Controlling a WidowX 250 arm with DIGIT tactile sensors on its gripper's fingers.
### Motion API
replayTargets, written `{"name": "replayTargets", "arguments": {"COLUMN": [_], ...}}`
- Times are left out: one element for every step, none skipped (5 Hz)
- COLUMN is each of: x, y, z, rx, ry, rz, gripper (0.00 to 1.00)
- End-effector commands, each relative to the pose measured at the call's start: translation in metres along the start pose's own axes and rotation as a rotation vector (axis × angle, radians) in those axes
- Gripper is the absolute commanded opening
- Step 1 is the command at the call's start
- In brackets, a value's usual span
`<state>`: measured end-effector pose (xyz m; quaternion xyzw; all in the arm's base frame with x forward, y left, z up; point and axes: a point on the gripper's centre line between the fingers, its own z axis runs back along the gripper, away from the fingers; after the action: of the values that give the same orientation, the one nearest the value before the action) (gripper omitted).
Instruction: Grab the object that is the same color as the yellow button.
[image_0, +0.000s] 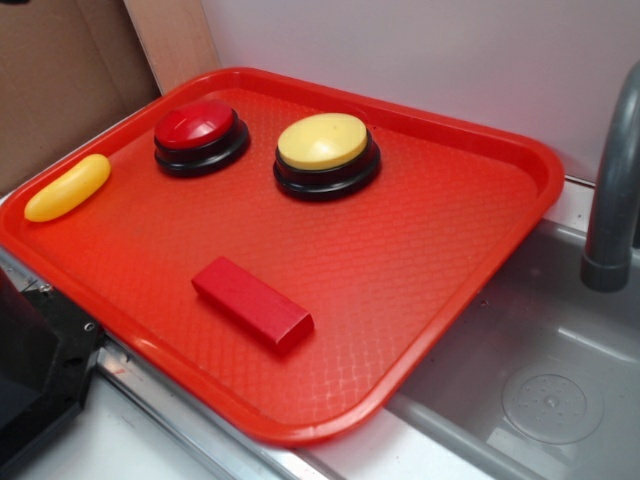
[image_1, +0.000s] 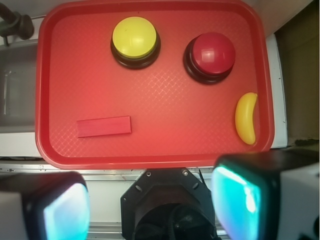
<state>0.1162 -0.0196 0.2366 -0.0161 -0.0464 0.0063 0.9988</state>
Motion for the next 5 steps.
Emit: {"name": "replayTargets", "arguments": {"x": [0.0, 0.005, 0.011, 0.013, 0.018], "y": [0.0, 0.015, 0.037, 0.066, 0.095], "z": [0.0, -0.021, -0.041, -0.067, -0.104], "rx": [0.0, 0.106, 0.079, 0.071, 0.042], "ry": [0.0, -0.062, -0.115, -0.142, -0.135], "rz": [0.0, 0.018, -0.001, 0.031, 0.08], "gripper": [1.0, 1.0, 1.0, 1.0, 1.0]}}
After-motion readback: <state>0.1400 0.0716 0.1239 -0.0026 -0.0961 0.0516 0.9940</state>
